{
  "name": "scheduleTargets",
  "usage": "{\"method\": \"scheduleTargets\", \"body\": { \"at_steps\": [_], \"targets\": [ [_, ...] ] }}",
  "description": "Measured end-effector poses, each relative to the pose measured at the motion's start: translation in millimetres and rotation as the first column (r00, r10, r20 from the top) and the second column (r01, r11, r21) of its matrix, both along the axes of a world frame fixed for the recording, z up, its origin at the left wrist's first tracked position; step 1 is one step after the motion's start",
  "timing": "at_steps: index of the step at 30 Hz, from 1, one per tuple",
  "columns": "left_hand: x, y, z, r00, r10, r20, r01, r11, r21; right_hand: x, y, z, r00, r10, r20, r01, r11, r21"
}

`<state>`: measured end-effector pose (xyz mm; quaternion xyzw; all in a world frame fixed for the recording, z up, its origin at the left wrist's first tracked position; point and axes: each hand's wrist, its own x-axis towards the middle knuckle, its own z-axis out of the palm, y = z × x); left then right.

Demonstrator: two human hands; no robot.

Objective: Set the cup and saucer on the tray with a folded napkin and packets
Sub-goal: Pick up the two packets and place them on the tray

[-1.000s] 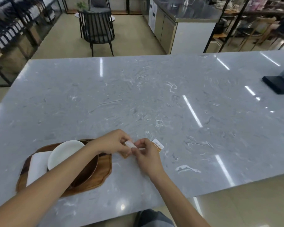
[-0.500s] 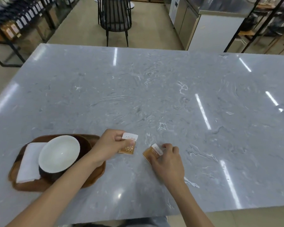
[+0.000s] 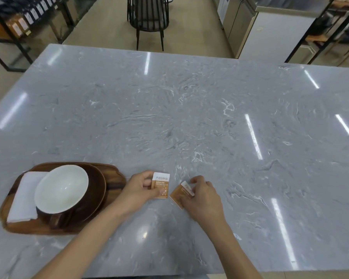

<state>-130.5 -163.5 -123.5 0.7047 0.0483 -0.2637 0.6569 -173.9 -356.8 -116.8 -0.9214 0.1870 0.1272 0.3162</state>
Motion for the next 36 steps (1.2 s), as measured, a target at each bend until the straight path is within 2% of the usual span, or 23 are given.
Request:
{"method": "scheduleTargets", "body": {
  "at_steps": [6,11,13,16,18,21,25,28,31,34,36],
  "targets": [
    [0.7,-0.8,-4.2,1.000,0.007,-0.009,-0.007,1.000,-0.021,9.7,-0.9,4.2,0.996,0.049,-0.079,-0.045,0.997,0.062],
    [-1.2,1.6,-4.8,1.000,0.000,0.019,0.000,1.000,-0.023,8.6,-5.0,6.9,1.000,0.014,0.001,-0.014,0.960,0.279],
    [-2.7,1.8,-4.6,1.000,0.005,0.024,-0.004,0.999,-0.037,7.2,-6.2,9.6,0.999,-0.040,0.035,0.022,0.906,0.423],
    [-6.8,1.8,-2.7,1.000,0.008,0.015,-0.007,0.996,-0.090,5.8,-5.9,15.3,0.993,-0.117,0.003,0.087,0.754,0.651],
    [-10.4,2.2,0.4,1.000,-0.001,-0.022,-0.002,0.987,-0.159,5.8,-2.5,18.1,0.992,-0.127,-0.005,0.090,0.672,0.735],
    [-15.4,2.8,3.5,0.999,-0.014,-0.038,0.005,0.973,-0.232,7.7,6.0,17.5,0.983,-0.185,0.021,0.109,0.667,0.737],
    [-21.8,4.4,2.2,0.999,0.043,-0.024,-0.047,0.976,-0.211,9.8,15.7,14.7,0.979,-0.200,0.028,0.122,0.693,0.710],
    [-31.5,7.1,-1.3,0.998,0.061,-0.020,-0.064,0.977,-0.201,10.7,17.9,13.1,0.991,-0.134,-0.024,0.106,0.646,0.756],
    [-40.6,14.1,-2.3,0.994,0.107,0.005,-0.105,0.977,-0.186,11.5,20.5,12.7,0.990,-0.067,-0.122,0.138,0.557,0.819],
    [-49.9,21.6,-1.4,0.990,0.137,0.046,-0.126,0.974,-0.188,12.3,25.4,12.9,0.993,-0.018,-0.115,0.109,0.491,0.865],
    [-56.5,25.2,-0.5,0.972,0.226,0.058,-0.212,0.961,-0.178,15.0,31.5,13.4,0.994,-0.025,-0.106,0.106,0.464,0.879]
  ]
}}
